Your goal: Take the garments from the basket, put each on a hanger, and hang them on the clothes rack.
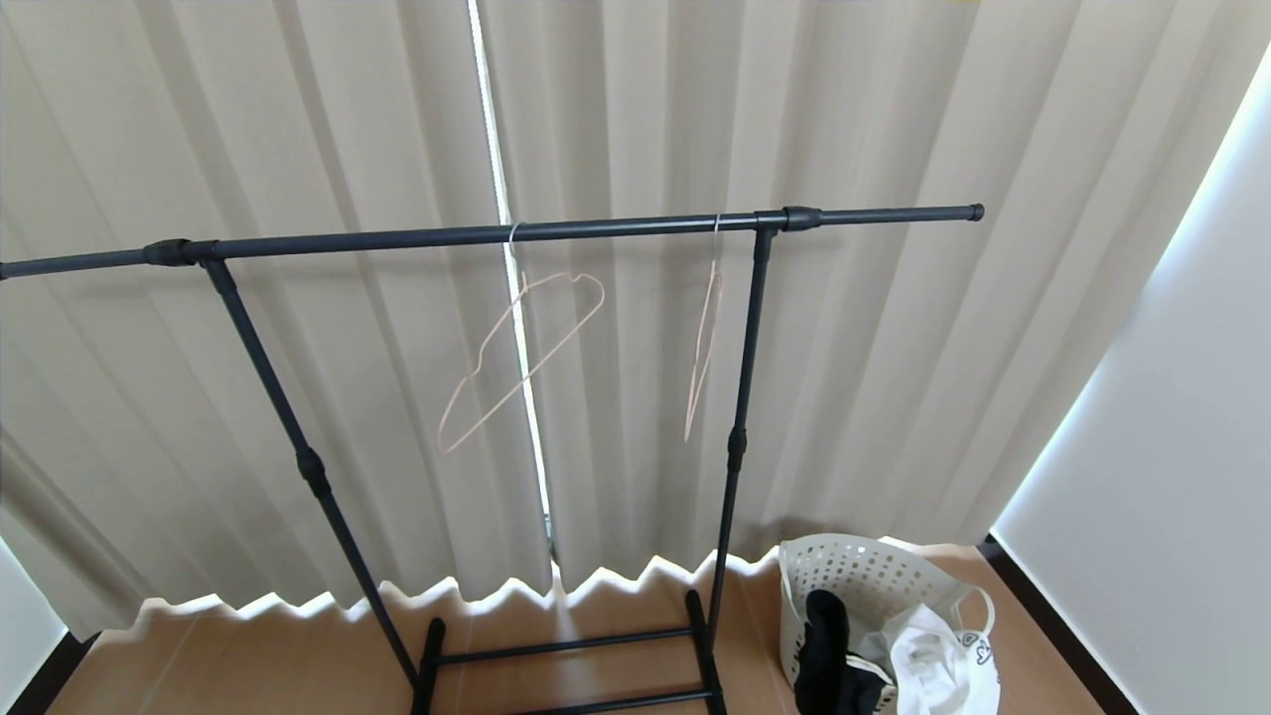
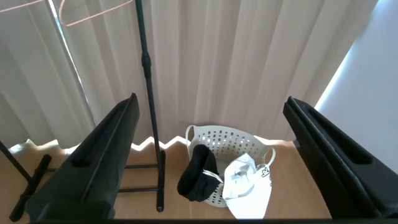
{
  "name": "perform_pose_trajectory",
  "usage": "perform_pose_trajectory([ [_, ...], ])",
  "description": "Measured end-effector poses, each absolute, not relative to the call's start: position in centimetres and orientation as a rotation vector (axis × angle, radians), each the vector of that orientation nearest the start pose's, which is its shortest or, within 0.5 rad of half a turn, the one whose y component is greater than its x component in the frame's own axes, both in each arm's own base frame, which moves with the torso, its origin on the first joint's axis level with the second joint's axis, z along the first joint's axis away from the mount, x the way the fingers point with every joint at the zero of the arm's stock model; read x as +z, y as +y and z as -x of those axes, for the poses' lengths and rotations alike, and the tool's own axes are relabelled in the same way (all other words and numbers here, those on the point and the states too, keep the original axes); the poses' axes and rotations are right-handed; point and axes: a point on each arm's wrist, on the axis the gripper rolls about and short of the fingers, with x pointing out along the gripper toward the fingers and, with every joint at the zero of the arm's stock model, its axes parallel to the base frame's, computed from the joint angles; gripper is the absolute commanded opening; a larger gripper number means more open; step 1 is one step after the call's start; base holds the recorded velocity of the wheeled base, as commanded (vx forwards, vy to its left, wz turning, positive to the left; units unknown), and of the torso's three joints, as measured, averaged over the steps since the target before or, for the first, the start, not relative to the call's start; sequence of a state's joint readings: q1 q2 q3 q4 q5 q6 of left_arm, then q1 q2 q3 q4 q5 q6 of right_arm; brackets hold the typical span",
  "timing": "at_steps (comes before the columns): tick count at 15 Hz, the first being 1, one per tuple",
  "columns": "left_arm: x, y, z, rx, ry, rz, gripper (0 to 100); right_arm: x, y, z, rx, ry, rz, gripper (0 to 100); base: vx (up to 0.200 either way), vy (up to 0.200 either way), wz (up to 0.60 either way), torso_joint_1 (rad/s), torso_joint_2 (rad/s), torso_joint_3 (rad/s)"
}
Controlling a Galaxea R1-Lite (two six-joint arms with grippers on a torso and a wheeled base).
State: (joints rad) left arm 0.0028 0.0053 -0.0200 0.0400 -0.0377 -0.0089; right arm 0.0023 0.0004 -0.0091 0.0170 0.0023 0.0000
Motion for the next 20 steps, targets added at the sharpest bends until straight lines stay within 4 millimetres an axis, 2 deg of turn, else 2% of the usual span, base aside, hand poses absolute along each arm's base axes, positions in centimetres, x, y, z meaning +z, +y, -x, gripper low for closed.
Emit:
perform_pose_trajectory([
  [11, 7.7, -0.07, 2.4, -0.026, 0.026, 0.016, 100, 7.63, 0.0, 2.35, 0.006, 0.008, -0.002, 100, 0.0, 0.0, 0.0, -0.162, 0.37, 0.204],
  [20, 7.7, -0.07, 2.4, -0.024, 0.026, 0.015, 100, 7.63, 0.0, 2.35, 0.006, 0.008, -0.002, 100, 0.0, 0.0, 0.0, -0.216, 0.53, 0.319],
])
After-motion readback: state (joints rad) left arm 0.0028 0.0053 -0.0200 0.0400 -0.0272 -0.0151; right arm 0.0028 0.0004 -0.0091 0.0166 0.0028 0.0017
